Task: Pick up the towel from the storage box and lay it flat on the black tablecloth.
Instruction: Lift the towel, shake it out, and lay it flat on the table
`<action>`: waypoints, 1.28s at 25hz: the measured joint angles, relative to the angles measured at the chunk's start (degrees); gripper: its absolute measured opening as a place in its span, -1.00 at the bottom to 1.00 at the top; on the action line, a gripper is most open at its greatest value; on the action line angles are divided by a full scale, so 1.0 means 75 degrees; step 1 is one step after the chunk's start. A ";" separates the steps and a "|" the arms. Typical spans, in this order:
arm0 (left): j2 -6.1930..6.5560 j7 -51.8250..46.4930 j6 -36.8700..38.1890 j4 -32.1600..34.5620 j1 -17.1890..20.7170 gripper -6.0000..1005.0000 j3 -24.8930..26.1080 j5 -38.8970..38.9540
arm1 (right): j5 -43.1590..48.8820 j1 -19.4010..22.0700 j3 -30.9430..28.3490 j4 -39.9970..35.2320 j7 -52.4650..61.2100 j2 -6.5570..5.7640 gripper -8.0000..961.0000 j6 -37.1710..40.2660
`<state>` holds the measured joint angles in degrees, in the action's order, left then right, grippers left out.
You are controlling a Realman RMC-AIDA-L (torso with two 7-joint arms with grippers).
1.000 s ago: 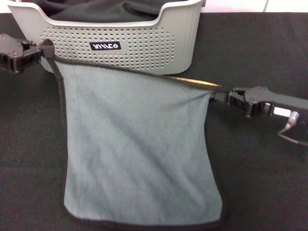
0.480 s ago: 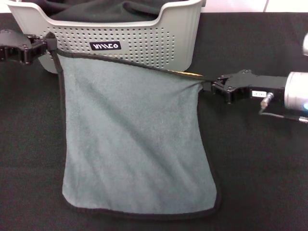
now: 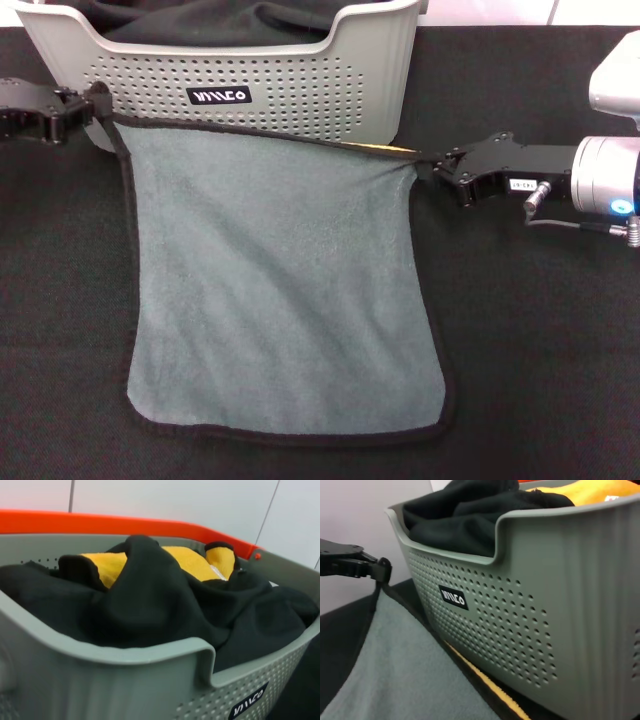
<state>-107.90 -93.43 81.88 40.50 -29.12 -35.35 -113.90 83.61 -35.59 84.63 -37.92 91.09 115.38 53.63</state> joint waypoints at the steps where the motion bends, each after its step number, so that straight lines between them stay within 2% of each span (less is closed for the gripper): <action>1: -0.0023 0.0007 -0.0021 0.0000 -0.0002 -0.93 0.0000 -0.0032 | 0.0037 -0.0004 0.0001 -0.0021 -0.0002 0.0001 -0.96 -0.0053; 23: -0.0461 0.0237 -0.0722 -0.0073 -0.0042 -0.93 0.0030 -0.0188 | 0.0114 -0.0329 0.0013 0.0046 -0.0326 0.0013 -0.95 -0.0617; 32: -0.0542 0.0420 -0.0777 -0.0274 -0.0131 -0.93 0.0039 -0.0170 | 0.0113 -0.0747 0.0015 0.0532 -0.0397 0.0044 -0.94 -0.0738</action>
<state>-111.96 -90.28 76.05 38.45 -30.11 -35.05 -115.18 84.46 -41.19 84.74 -33.93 88.11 115.71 48.09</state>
